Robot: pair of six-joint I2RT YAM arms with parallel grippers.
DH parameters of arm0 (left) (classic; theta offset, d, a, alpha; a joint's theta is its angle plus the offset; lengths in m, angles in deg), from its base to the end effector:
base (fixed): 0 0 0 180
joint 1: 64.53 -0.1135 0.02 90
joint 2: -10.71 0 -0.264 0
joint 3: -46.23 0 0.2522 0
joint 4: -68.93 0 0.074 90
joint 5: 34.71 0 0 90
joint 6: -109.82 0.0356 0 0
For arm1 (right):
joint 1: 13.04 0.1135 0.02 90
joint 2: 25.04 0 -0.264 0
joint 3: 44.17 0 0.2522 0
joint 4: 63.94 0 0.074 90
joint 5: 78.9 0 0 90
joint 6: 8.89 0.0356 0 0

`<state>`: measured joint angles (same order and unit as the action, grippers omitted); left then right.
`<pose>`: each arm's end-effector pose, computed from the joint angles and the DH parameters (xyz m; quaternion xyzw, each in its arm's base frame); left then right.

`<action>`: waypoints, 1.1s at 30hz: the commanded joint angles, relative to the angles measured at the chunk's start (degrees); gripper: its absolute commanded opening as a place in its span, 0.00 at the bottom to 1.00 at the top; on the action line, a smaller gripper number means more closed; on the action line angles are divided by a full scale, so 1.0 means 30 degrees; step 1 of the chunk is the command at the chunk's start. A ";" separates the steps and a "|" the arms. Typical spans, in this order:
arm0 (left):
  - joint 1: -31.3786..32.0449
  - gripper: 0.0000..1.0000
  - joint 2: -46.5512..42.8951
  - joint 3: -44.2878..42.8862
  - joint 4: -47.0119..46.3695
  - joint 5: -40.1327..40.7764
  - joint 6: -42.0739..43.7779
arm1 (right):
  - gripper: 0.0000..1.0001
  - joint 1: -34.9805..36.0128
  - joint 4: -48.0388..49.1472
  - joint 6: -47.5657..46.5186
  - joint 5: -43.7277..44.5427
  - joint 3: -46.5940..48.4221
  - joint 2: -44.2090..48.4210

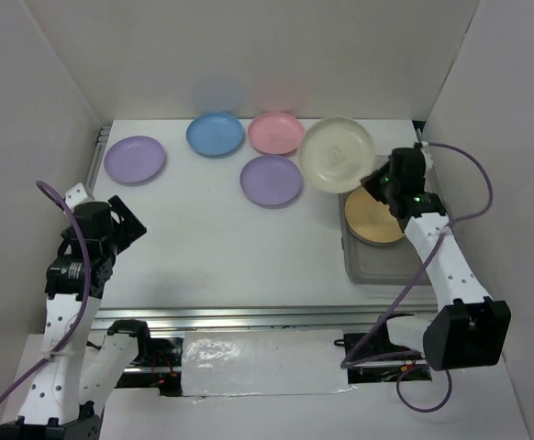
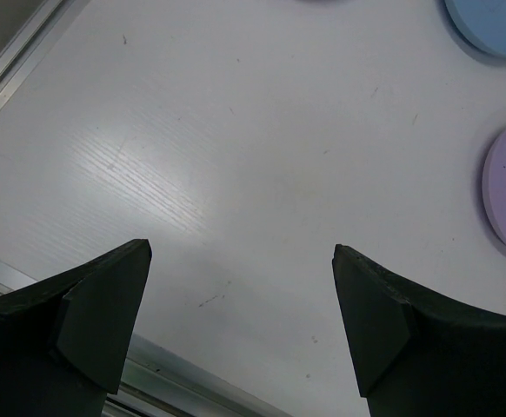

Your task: Place the plates into the plastic bin on the countertop

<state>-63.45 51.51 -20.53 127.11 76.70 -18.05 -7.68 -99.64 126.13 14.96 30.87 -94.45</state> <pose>0.1378 0.0104 0.3393 -0.3566 0.7880 -0.0049 0.5018 0.2720 0.0231 0.3305 0.3095 0.8088 0.1861 0.4641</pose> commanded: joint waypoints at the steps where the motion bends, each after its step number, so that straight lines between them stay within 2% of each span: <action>1: 0.0079 0.99 0.0200 0.0144 -0.1125 -0.0661 0.0639 | 0.00 -0.3682 -0.1569 -0.0942 -0.0490 -0.2197 0.1131; 2: 0.0079 0.99 0.0200 0.0174 -0.1155 -0.0836 0.0727 | 0.00 -0.5694 -0.1363 -0.0942 -0.1191 -0.3189 0.1337; 5: 0.0079 0.99 0.0551 0.0203 -0.1390 -0.1480 0.0932 | 0.00 -0.8806 0.0072 -0.0680 -0.3096 -0.4978 0.1486; 6: 0.0079 0.99 0.0668 0.0232 -0.1390 -0.1714 0.0991 | 0.00 -0.9342 0.0887 -0.0621 -0.4233 -0.5276 0.1166; 9: 0.0079 0.99 0.1107 0.0232 -0.1537 -0.2242 0.1196 | 0.00 -1.0544 0.1711 -0.0473 -0.5003 -0.5777 0.0230; 14: 0.0079 0.99 0.1314 0.0232 -0.1682 -0.2449 0.1343 | 0.00 -1.0724 0.2008 -0.0970 -0.5444 -0.4988 -0.1762; 23: 0.0079 0.99 0.1548 0.0232 -0.1683 -0.2712 0.1431 | 0.00 -1.0753 0.2536 -0.1089 -0.5593 -0.5601 -0.2529; 25: 0.0079 0.99 0.1577 0.0203 -0.1712 -0.2741 0.1490 | 0.20 -1.0666 0.2478 -0.0855 -0.5330 -0.5688 -0.2179; 26: 0.0079 0.99 0.1548 0.0232 -0.1741 -0.2742 0.1490 | 0.36 -1.0579 0.2361 -0.0796 -0.5097 -0.5747 -0.1800; 29: 0.0079 0.99 0.1548 0.0261 -0.1742 -0.2742 0.1461 | 0.57 -1.0344 0.1980 -0.0621 -0.4598 -0.5806 -0.1009; 30: 0.0079 0.99 0.1548 0.0233 -0.1742 -0.2742 0.1460 | 0.72 -1.0256 0.1863 -0.0533 -0.4567 -0.5806 -0.0831; 31: 0.0079 0.99 0.1548 0.0261 -0.1713 -0.2713 0.1460 | 0.79 -1.0226 0.1717 -0.0503 -0.4538 -0.5632 -0.0539; 32: 0.0079 0.99 0.1548 0.0262 -0.1741 -0.2741 0.1460 | 1.00 -1.0081 0.1367 -0.0503 -0.4364 -0.5543 -0.0304; 33: 0.0079 0.99 0.1519 0.0262 -0.1742 -0.2771 0.1489 | 1.00 -0.9964 0.1161 -0.0503 -0.4159 -0.5426 -0.0070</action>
<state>-63.45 56.27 -20.00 124.23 68.87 -14.68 -38.61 -95.46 124.42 0.51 13.30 -98.23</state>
